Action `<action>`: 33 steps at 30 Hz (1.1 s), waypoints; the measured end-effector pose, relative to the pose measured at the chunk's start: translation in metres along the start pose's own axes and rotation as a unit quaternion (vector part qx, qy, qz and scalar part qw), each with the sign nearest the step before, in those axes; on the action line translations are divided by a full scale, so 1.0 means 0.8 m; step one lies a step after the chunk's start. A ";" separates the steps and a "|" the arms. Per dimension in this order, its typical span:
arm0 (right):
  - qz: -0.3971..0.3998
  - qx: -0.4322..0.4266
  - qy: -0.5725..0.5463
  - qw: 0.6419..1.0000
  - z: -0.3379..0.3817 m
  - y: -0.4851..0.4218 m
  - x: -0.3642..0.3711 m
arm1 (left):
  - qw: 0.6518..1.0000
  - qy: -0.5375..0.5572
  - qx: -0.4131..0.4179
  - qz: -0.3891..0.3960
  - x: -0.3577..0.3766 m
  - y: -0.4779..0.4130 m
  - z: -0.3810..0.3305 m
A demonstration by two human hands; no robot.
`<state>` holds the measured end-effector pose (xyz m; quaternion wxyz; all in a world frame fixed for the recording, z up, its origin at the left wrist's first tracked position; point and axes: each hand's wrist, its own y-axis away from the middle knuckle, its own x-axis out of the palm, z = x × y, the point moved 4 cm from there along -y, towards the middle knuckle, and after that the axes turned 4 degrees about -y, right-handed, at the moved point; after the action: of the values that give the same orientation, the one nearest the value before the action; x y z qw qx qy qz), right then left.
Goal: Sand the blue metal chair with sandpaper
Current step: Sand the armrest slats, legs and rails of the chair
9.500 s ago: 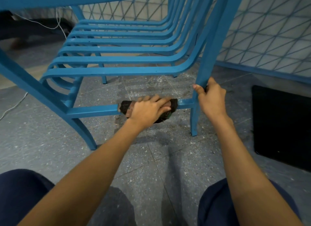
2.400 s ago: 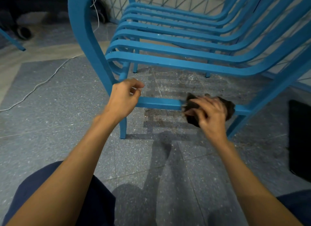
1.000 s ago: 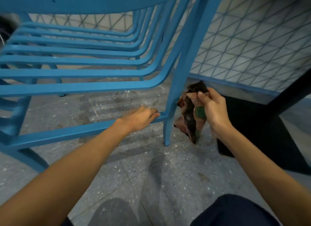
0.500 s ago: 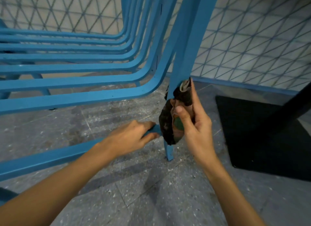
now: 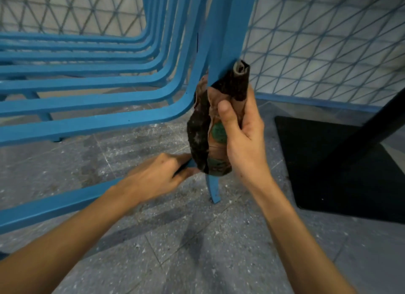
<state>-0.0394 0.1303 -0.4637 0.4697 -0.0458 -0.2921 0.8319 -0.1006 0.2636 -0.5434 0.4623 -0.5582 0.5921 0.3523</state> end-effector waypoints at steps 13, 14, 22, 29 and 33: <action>0.031 0.215 0.133 0.967 -0.137 0.106 -0.065 | 1.000 -0.020 -0.007 -0.008 0.005 0.005 0.012; 0.020 0.189 0.117 0.975 -0.121 0.096 -0.057 | 1.000 -0.020 -0.010 -0.009 0.004 0.005 0.012; -0.029 0.047 0.047 0.997 -0.061 0.031 0.001 | 0.998 -0.008 -0.055 -0.004 0.001 0.005 0.006; -0.065 0.111 0.165 0.978 -0.136 0.092 -0.019 | 0.999 -0.017 -0.031 -0.001 0.003 0.003 0.005; -0.102 0.107 0.206 0.967 -0.146 0.107 -0.040 | 1.000 -0.020 -0.020 -0.006 0.002 0.004 0.008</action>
<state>-0.0451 0.1226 -0.6116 0.6045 -0.1355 -0.1011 0.7784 -0.1025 0.2692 -0.5471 0.4651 -0.5633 0.5725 0.3724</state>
